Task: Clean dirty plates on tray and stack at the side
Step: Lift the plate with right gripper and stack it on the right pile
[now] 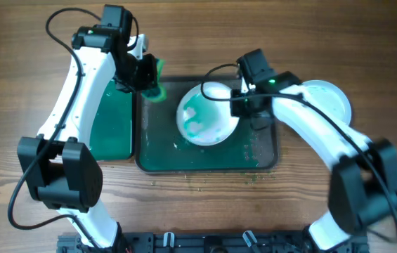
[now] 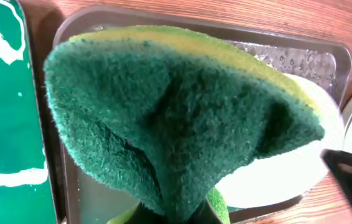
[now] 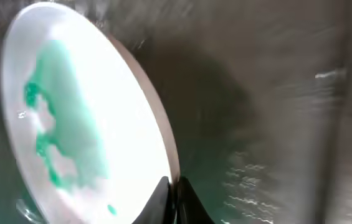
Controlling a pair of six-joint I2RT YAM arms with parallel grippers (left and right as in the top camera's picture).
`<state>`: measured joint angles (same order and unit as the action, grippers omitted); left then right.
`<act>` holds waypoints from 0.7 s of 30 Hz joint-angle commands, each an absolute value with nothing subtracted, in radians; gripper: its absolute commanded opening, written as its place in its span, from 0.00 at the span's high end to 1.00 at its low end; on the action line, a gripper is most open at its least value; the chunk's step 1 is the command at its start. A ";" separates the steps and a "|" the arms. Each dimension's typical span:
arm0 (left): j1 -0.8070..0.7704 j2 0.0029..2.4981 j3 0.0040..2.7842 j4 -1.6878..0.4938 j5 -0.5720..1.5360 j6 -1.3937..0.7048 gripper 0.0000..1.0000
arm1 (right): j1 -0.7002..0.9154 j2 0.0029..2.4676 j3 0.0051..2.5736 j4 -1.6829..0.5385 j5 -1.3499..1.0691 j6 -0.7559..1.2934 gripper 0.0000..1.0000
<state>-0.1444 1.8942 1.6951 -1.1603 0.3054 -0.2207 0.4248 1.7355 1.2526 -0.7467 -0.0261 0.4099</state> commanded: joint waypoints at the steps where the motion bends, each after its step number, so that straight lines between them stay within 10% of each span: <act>1: -0.154 1.891 1.703 -1.159 0.321 -0.247 0.96 | 0.517 1.602 1.255 -0.792 0.355 0.397 0.96; 21: -0.160 1.891 1.703 -1.159 0.321 -0.247 0.96 | 0.958 1.521 1.255 -0.989 1.322 0.456 0.96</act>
<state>-0.1562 1.8942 1.6951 -1.1603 0.3054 -0.2379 0.9455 1.5425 1.2526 -0.9840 1.2171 0.4713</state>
